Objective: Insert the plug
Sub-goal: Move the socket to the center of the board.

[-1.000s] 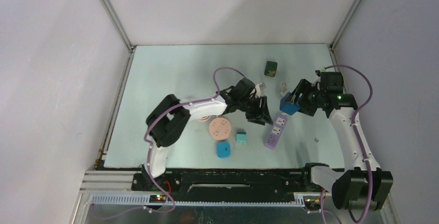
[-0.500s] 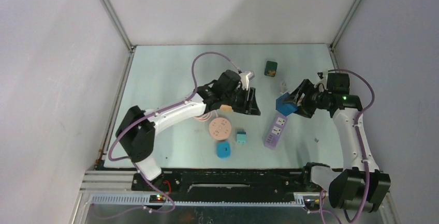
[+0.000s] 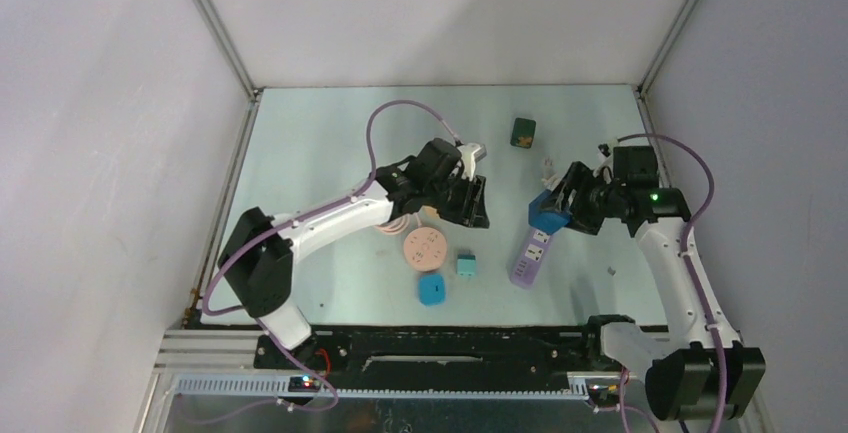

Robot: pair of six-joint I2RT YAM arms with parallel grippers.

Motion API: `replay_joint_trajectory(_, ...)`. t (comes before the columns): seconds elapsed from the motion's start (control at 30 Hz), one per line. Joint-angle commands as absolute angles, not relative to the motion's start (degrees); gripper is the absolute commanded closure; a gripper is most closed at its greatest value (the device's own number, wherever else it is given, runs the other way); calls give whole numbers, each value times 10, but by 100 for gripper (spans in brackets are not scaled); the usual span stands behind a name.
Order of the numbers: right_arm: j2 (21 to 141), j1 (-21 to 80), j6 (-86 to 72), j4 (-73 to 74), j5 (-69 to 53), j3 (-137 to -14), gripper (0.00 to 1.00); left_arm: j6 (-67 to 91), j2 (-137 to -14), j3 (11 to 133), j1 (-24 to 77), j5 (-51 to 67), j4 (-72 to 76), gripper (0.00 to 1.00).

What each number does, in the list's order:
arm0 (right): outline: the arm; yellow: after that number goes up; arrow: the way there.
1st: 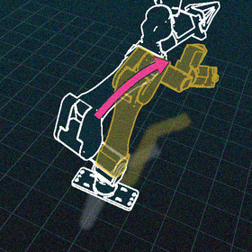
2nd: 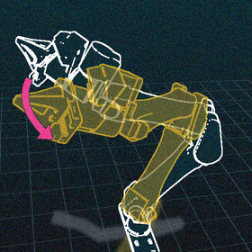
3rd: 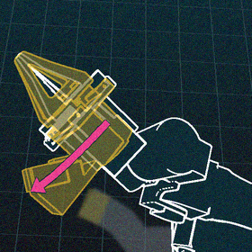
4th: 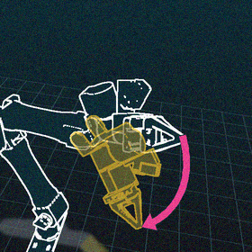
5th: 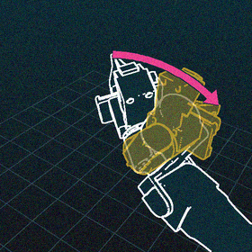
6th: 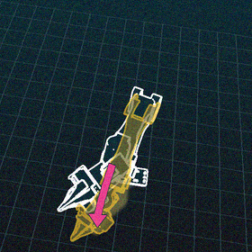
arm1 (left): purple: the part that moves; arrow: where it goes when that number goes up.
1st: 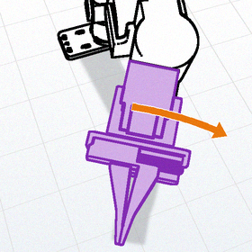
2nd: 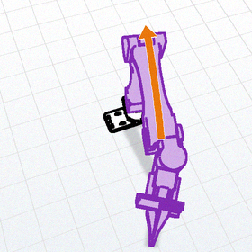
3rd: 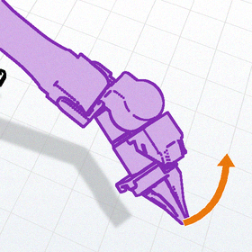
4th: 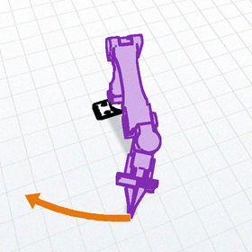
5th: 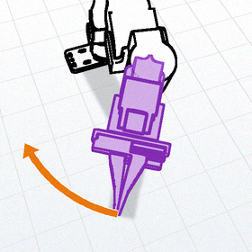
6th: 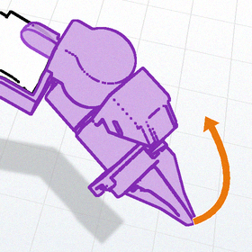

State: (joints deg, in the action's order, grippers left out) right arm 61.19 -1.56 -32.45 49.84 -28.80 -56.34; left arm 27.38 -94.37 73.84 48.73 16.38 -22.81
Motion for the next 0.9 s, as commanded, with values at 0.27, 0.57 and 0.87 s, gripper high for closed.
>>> replay_joint_trajectory(0.27, 546, 55, -312, 494, -89, -531, 100, 440, -1103, 739, 500, 341, -48, 53)
replay_joint_trajectory(0.57, 491, 40, -314, 533, -36, -534, 100, 626, -1182, 735, 572, 396, 196, 53)
replay_joint_trajectory(0.87, 465, 29, -314, 560, -30, -534, 100, 677, -1219, 770, 591, 415, 269, 52)
